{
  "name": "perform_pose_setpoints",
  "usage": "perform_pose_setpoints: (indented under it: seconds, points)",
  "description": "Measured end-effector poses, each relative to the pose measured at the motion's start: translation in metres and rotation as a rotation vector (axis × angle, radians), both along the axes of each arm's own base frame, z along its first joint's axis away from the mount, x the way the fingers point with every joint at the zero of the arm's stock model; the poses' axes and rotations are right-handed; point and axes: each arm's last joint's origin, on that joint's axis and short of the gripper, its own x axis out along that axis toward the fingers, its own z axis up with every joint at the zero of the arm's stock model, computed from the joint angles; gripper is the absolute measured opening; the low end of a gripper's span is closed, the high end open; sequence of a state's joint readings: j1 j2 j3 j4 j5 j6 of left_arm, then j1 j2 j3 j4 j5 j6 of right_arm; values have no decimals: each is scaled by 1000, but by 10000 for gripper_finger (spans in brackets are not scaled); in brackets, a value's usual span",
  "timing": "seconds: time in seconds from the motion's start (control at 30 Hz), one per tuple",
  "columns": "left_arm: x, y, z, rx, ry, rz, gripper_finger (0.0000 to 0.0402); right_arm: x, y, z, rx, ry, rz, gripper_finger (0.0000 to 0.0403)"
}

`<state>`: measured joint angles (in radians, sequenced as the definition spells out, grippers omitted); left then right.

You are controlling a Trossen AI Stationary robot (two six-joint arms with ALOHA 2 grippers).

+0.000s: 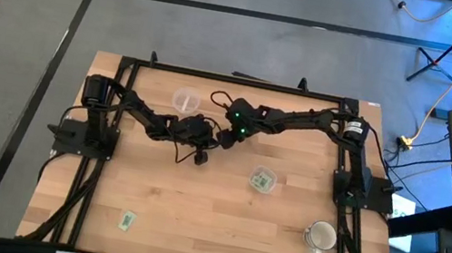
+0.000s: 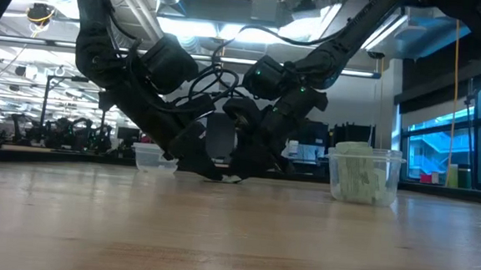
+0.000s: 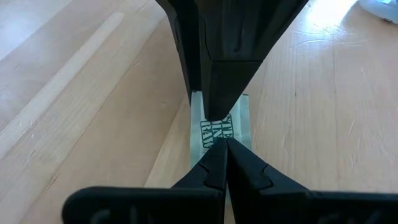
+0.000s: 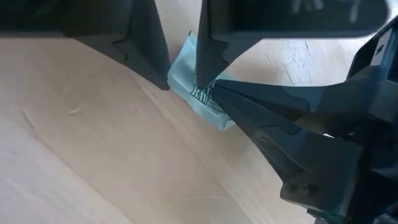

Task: Pick and place Stevia / Truvia into bins
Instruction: Put the stevia packet into the bottom transparent container

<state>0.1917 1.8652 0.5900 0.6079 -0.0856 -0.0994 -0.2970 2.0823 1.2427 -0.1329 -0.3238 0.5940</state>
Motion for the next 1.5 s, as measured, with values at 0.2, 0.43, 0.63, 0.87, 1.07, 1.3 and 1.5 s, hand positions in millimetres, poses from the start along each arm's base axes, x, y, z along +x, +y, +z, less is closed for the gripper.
perform_pose_setpoints:
  seconds: [0.2, 0.43, 0.63, 0.87, 1.07, 1.3, 1.5]
  points:
    - [0, 0, 0, 0, 0, 0, 2, 0, 0, -1, -19, -3, 32, 52]
    - [1, 0, 1, 33, -13, -24, 8, 0, 0, -1, -42, -10, 69, 24]
    - [0, -1, 8, 52, -18, -51, 50, 0, 0, -1, -85, -24, 126, 12]
    - [-1, -7, 38, 33, -103, -89, 92, 2, -1, 4, -120, -28, 166, 12]
    - [-10, -19, 61, 50, -76, -143, 99, 6, 0, 45, -255, 58, 260, 11]
    - [-14, -22, 67, 49, -54, -153, 95, -10, 43, 118, -419, 367, 358, 11]
    - [-15, -21, 64, 72, -22, -115, 97, -28, 94, 156, -374, 552, 389, 11]
